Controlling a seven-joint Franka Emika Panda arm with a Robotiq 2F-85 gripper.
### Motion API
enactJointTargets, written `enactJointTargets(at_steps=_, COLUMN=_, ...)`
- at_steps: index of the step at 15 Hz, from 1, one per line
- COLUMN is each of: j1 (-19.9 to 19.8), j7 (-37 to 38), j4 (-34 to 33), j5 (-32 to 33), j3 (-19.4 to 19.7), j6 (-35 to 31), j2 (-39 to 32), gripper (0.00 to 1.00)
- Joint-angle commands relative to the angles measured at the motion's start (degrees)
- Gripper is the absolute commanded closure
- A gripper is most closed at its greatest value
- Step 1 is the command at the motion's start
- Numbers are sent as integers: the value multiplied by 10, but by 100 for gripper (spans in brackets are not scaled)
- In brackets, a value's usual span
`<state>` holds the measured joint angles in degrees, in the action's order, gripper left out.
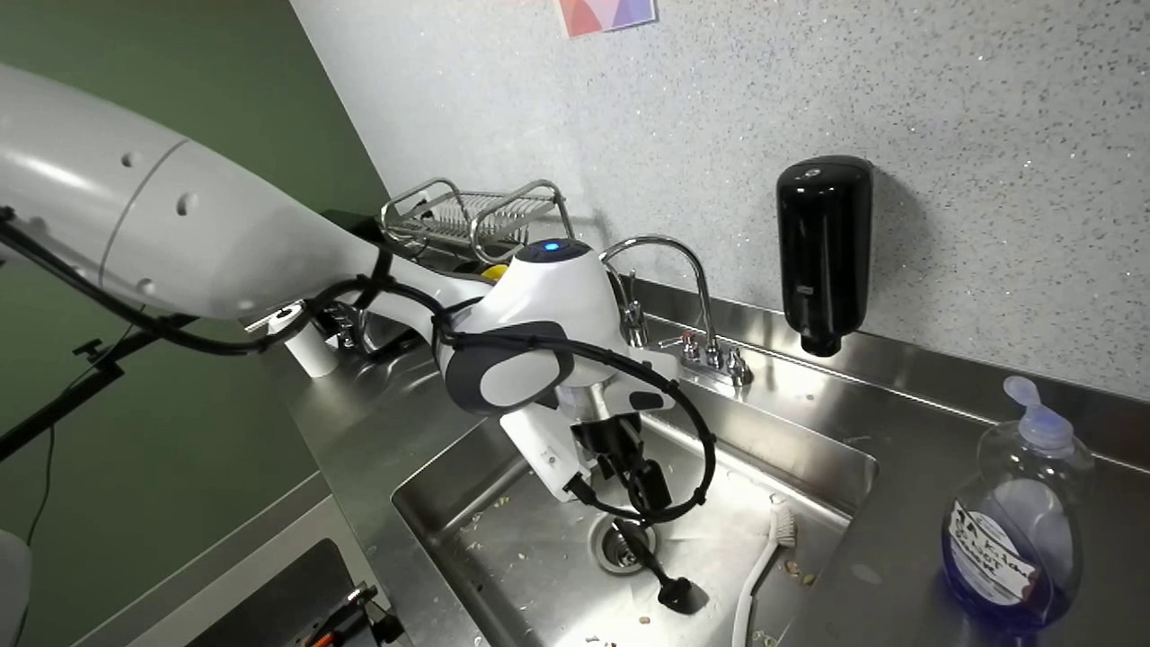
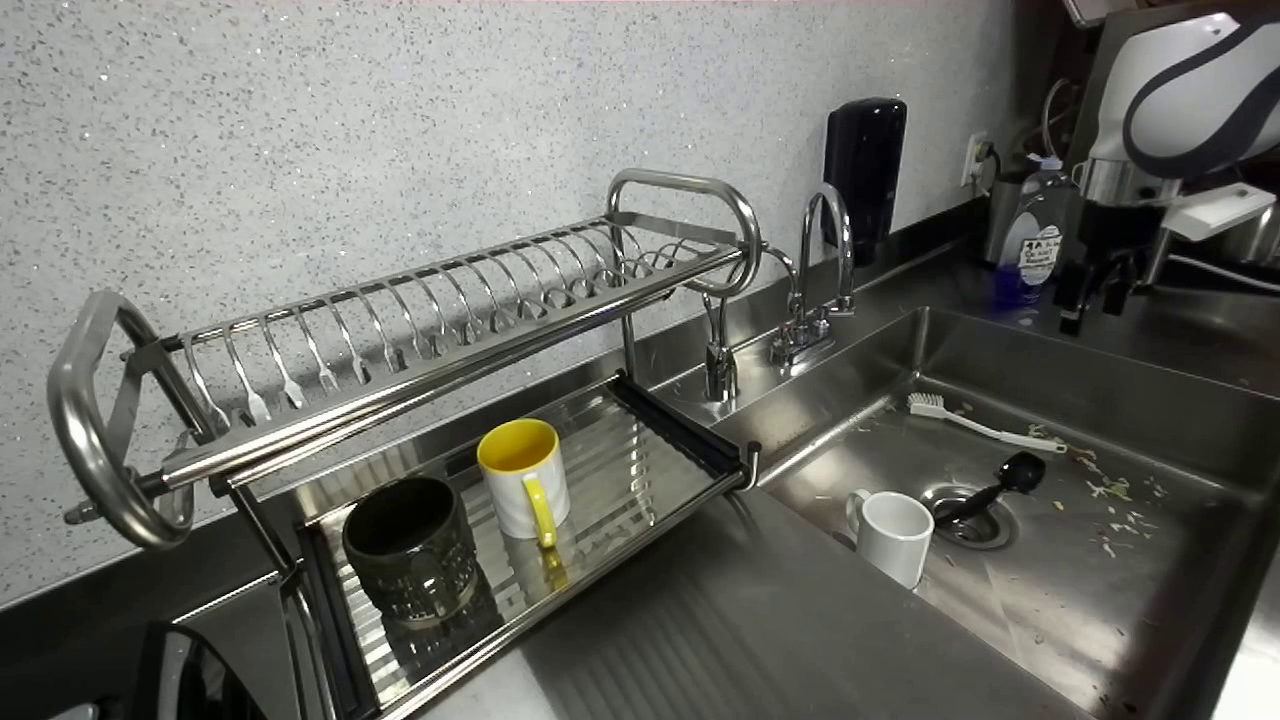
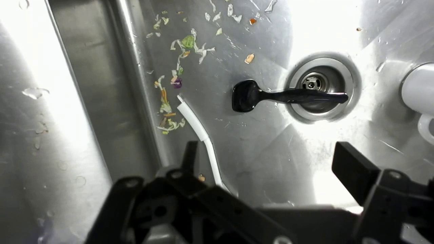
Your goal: Move the brush from the right to the left side of the sink
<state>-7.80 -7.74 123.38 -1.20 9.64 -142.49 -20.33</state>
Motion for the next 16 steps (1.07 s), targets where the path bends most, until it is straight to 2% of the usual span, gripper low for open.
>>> enactJointTargets(at_steps=1, j1=-10, j7=4, j4=-2, j5=6, j3=-10, j6=2, j2=1, gripper=0)
enactJointTargets(at_steps=3, j1=-2, j7=12, j4=-2, j5=29, j3=-3, j6=-72, j2=-30, gripper=0)
enactJointTargets(at_steps=7, j1=-3, j7=2, j4=-37, j5=74, j3=-1, j6=-167, j2=-125, gripper=0)
enactJointTargets(at_steps=10, j1=7, j7=6, j4=-83, j5=104, j3=10, j6=-187, j2=-203, gripper=0)
enactJointTargets(at_steps=16, j1=23, j7=17, j4=-213, j5=132, j3=42, j6=-166, j2=-337, gripper=0)
